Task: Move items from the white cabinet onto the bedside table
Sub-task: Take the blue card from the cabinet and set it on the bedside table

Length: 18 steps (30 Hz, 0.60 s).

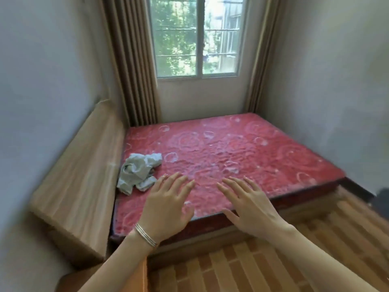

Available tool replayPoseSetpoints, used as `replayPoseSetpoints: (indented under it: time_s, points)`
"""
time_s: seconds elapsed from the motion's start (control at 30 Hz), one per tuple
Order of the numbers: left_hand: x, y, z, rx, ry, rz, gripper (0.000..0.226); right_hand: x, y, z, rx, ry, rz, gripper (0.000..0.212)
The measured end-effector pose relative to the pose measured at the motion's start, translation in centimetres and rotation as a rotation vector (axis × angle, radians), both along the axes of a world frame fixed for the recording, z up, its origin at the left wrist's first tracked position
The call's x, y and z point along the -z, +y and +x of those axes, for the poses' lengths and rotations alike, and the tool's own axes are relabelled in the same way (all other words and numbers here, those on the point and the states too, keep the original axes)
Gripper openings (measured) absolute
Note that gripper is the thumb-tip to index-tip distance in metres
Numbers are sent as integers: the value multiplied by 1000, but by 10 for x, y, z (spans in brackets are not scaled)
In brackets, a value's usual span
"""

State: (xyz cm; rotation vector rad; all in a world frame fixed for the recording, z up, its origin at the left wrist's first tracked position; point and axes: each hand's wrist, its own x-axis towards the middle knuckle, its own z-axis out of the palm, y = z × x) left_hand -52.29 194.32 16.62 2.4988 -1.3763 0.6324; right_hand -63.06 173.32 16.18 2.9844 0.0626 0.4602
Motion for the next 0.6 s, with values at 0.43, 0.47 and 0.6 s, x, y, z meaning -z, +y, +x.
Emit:
replayPoseSetpoints:
  time_s: [0.43, 0.47, 0.6]
  points:
    - [-6, -354, -263, 730, 17, -41, 47, -22, -216, -361, 799, -46, 9, 54]
    - [-7, -375, -286, 769, 19, -42, 46, -25, -228, -387, 835, -49, 2, 53]
    - [-23, -444, -361, 890, 20, -75, 44, -45, -273, -473, 959, -40, -28, 56]
